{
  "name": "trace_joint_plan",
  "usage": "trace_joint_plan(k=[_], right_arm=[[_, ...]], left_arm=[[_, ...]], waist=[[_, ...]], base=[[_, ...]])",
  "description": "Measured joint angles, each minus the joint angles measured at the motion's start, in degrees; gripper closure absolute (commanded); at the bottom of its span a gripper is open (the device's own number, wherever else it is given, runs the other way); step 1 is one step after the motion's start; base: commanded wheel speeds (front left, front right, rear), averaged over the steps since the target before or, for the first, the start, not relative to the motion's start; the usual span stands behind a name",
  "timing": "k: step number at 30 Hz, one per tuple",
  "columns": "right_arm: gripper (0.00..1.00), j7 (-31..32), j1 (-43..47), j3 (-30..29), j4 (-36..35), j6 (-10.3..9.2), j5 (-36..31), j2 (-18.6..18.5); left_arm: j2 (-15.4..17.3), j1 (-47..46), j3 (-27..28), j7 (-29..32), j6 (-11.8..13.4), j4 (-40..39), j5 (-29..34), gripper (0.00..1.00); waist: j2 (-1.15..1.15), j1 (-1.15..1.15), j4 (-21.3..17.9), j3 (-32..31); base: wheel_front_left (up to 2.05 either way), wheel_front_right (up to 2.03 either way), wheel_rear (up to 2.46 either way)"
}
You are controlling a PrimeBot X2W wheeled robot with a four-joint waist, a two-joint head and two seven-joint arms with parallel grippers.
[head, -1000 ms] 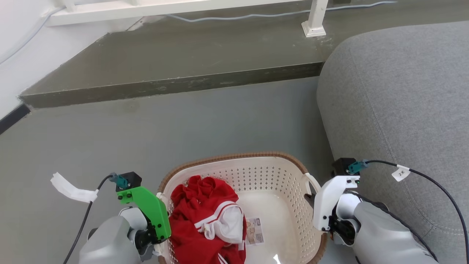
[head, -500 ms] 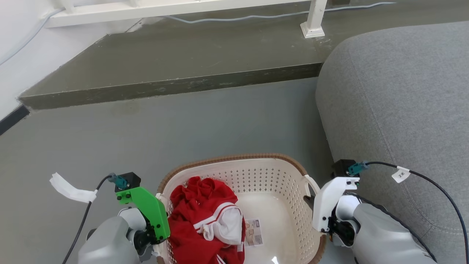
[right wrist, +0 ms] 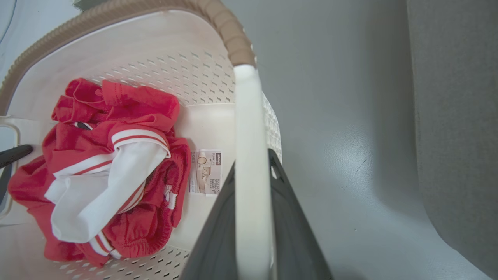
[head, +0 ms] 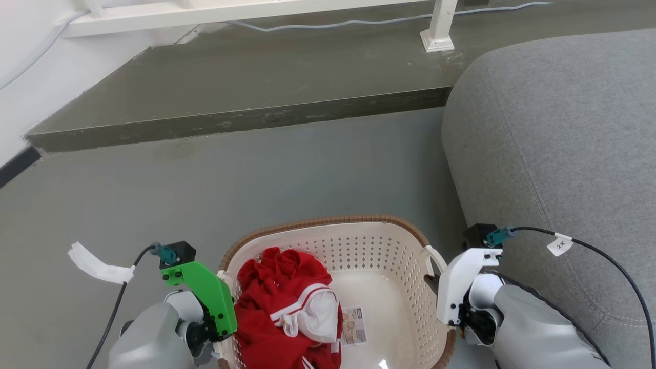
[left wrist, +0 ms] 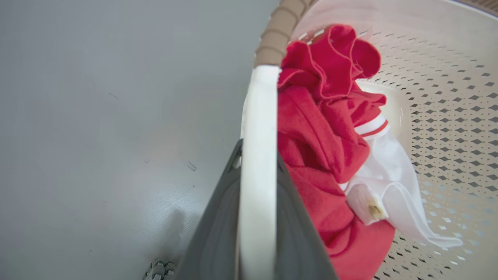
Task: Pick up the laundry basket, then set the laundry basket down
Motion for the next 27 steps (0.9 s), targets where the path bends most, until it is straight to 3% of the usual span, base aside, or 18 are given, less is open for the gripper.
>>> trace_joint_plan(k=[14,27], right_arm=[[1.00,-0.5,-0.6,0.6,0.4,0.00,0.3,0.0],[1.00,-4.2,-4.0,0.5,0.7,0.00,0.5,-0.1]], left_arm=[[0.1,0.0,-0.4,-0.6,0.0,-0.1,-0.2,1.00],[0.2,-2.8,-0.2,-4.7,0.0,-0.8,-0.2,1.00]], waist=[[0.00,0.00,0.3,0.4],[0.00,0.00,0.6,5.6]], base=[[0.00,0.00,0.00],[0.00,0.00,0.00]])
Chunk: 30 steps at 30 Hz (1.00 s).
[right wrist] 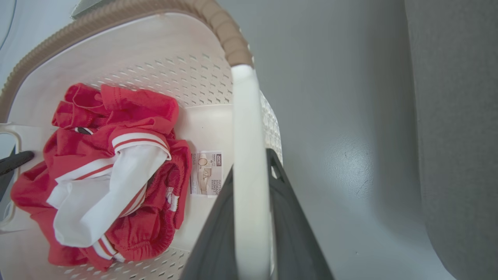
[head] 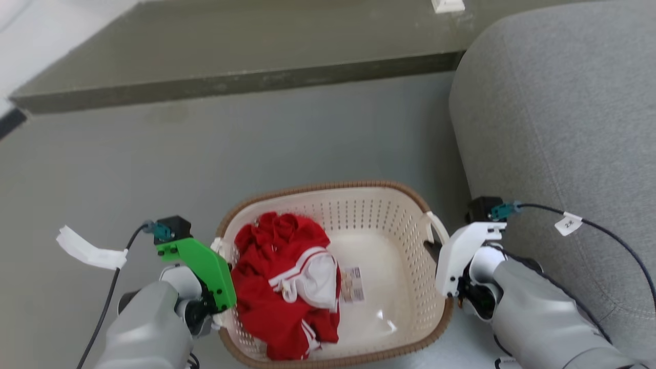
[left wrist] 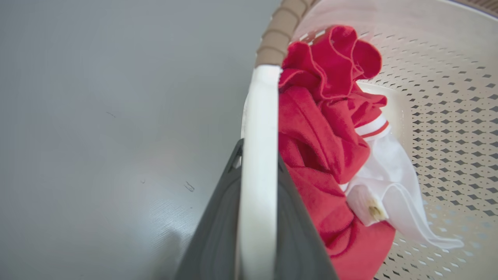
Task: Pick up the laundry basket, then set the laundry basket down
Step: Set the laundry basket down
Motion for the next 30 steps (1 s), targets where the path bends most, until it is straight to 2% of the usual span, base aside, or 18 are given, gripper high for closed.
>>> trace_joint_plan(k=[30], right_arm=[[1.00,-12.0,-13.8,0.0,-1.4,0.08,-3.7,-2.1]], left_arm=[[-0.1,-13.3,-0.2,-11.6,3.8,-2.4,3.2,1.00]], waist=[[0.00,0.00,1.1,22.9]], base=[[0.00,0.00,0.00]])
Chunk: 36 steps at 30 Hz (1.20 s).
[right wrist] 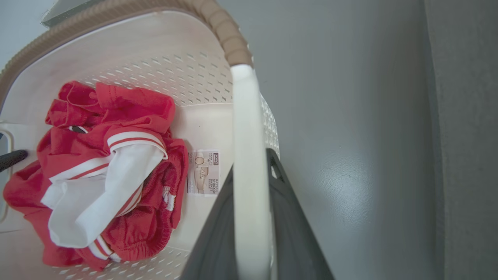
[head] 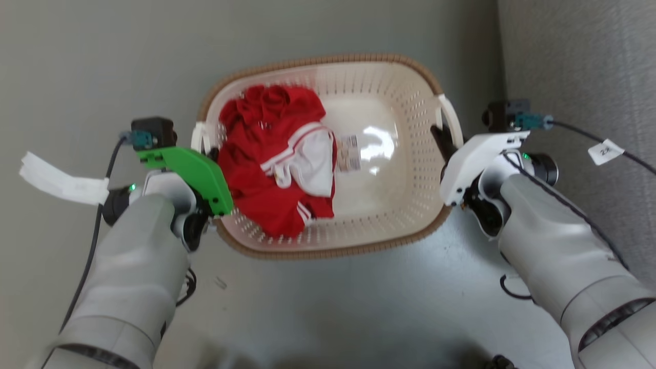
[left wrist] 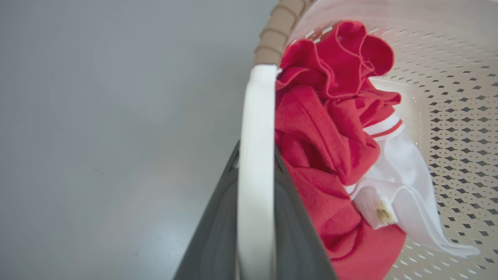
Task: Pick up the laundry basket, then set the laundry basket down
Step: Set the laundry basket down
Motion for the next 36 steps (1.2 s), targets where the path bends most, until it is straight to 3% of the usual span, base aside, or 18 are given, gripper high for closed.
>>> trace_joint_plan(k=[21,36], right_arm=[[1.00,-4.4,-8.3,-0.4,0.0,-0.05,-1.4,-1.1],[1.00,-5.9,-10.8,-0.7,0.6,-0.16,-2.4,-1.3]], left_arm=[[0.1,-9.1,-0.3,-7.0,1.3,-0.4,3.0,1.00],[0.1,-11.0,-0.6,-11.0,1.4,0.9,4.4,1.00]], waist=[[0.00,0.01,0.6,16.3],[0.00,0.00,0.6,22.0]], base=[[0.00,0.00,0.00],[0.00,0.00,0.00]])
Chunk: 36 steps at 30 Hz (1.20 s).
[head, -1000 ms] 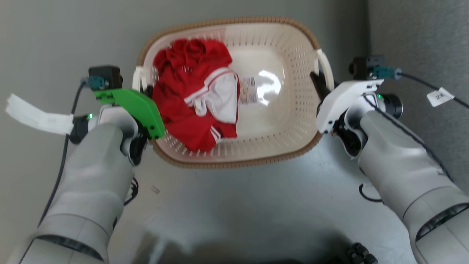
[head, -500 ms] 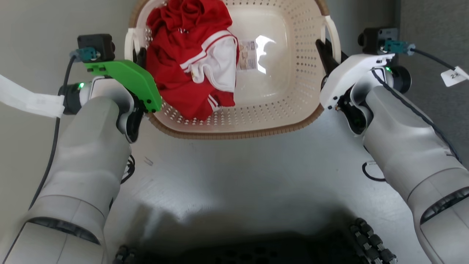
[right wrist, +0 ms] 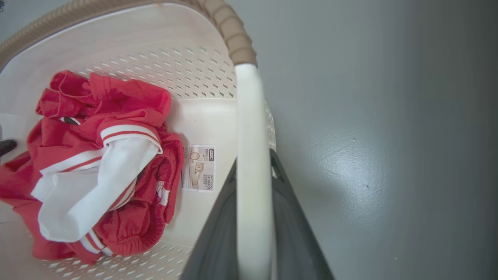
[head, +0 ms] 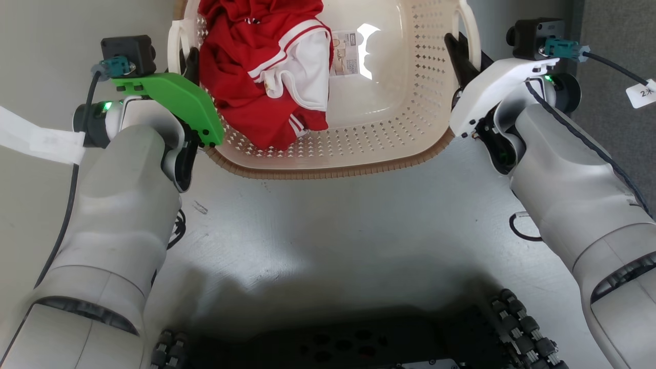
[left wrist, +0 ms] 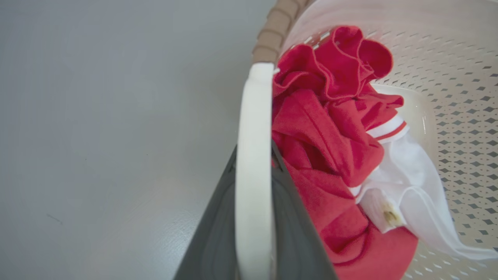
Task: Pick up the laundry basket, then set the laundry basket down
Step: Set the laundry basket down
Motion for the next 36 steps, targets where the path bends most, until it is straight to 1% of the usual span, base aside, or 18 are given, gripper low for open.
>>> trace_joint_plan(k=[10,15,16,17,18,23,32,36], right_arm=[[1.00,-0.5,-0.1,-0.5,0.7,0.01,0.0,-0.1],[1.00,-0.5,-0.2,-0.6,0.8,0.02,0.0,0.0],[0.83,-0.5,-0.2,-0.6,0.8,0.03,0.0,0.0],[0.40,-0.5,-0.2,-0.5,0.8,0.03,0.0,0.0],[0.00,-0.5,-0.2,-0.5,0.8,0.10,0.0,0.1],[0.00,-0.5,-0.2,0.1,1.0,0.10,-0.1,-0.5],[0.00,-0.5,0.3,0.6,0.9,0.11,-0.5,-0.1],[0.00,-0.5,1.3,0.6,0.7,0.11,-0.5,-0.1]], left_arm=[[-0.3,-0.7,-0.7,-1.0,-0.3,0.6,0.2,1.00],[-0.3,-1.2,-1.0,-1.0,-1.0,1.2,0.2,1.00],[-0.3,-1.2,-1.0,-1.0,-1.2,1.2,0.2,1.00],[-0.3,-1.3,-1.0,-1.0,-1.2,1.3,0.2,0.57],[-0.4,-1.3,-0.9,-1.0,-1.2,1.4,0.2,0.00],[0.7,-1.7,-0.7,-0.9,-1.3,2.7,0.0,0.00],[0.7,-1.7,-1.1,-0.9,-2.6,3.2,-0.1,0.00],[0.7,-1.5,-1.4,-0.9,-2.7,3.5,-0.1,0.00]], waist=[[0.00,0.00,0.3,0.6],[0.00,0.00,0.3,0.7],[0.00,0.00,0.3,0.7],[0.00,0.00,0.3,0.7],[0.00,0.00,0.3,0.6],[0.00,0.00,0.4,0.3],[0.00,0.00,0.3,-1.4],[0.00,0.00,0.3,-2.5]], base=[[0.00,0.00,0.00],[0.00,0.00,0.00],[0.00,0.00,0.00],[0.00,0.00,0.00],[0.00,0.00,0.00],[0.00,0.00,0.00],[0.00,0.00,0.00],[0.00,0.00,0.00]])
